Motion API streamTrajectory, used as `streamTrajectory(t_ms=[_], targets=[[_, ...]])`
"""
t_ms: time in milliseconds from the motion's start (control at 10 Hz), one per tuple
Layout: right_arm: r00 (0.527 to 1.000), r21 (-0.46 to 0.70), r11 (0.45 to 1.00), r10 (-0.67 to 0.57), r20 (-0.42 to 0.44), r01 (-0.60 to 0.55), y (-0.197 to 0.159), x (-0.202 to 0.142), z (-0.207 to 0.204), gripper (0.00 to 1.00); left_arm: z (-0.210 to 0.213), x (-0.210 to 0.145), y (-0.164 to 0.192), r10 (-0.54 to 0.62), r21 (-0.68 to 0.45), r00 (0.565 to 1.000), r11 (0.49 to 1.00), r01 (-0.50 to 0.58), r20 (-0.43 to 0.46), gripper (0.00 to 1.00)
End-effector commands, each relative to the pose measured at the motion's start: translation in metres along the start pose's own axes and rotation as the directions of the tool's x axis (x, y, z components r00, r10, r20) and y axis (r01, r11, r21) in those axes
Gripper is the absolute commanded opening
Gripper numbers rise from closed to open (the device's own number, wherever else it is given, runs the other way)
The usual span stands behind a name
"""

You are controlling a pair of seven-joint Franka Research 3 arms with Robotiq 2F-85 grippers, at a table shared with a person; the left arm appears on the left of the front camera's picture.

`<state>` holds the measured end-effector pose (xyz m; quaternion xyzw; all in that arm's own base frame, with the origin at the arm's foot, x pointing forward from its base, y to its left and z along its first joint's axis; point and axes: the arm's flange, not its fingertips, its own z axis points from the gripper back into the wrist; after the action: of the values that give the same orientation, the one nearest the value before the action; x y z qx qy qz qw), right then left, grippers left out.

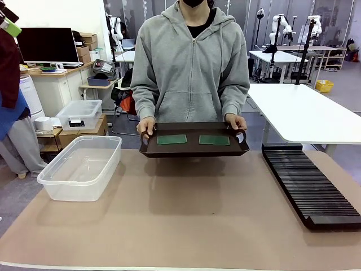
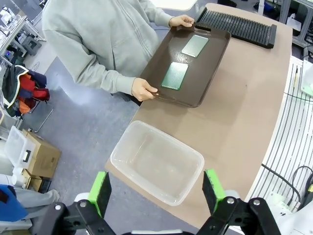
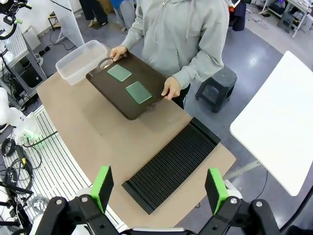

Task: Sort PCBs into racks and boxes based on the side picked up.
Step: Pick up the Blank PCB handed by the Human.

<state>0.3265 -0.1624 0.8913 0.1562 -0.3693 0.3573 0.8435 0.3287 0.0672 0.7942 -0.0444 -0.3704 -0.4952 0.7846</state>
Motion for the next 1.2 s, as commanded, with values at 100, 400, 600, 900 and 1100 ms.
streamTrajectory(t_ms=[100,400,600,900,1100], targets=[[1.000,0.015,1.000,0.006,0.003,-0.006,0.003,0.000,0.000,1.00,-0.002,0.003,-0.004,0.016,0.002,0.999,1.000,-0.016,0.045,1.00],[1.000,0.015,1.000,0.006,0.003,-0.006,0.003,0.000,0.000,1.00,0.001,0.003,-0.001,0.006,-0.006,1.000,1.000,-0.006,0.029,1.00],[0.999,0.072,0.997,-0.034,0.000,0.034,0.000,-0.004,0.007,1.00,0.001,0.003,-0.001,0.006,-0.006,1.000,1.000,-0.006,0.029,1.00],[0.998,0.148,0.987,-0.062,0.019,0.058,-0.006,-0.010,0.027,1.00,0.001,0.003,-0.001,0.006,-0.006,1.000,1.000,-0.006,0.029,1.00],[0.999,0.144,0.989,-0.038,0.026,0.034,-0.007,-0.009,0.034,1.00,0.001,0.003,-0.001,0.006,-0.006,1.000,1.000,-0.006,0.029,1.00]])
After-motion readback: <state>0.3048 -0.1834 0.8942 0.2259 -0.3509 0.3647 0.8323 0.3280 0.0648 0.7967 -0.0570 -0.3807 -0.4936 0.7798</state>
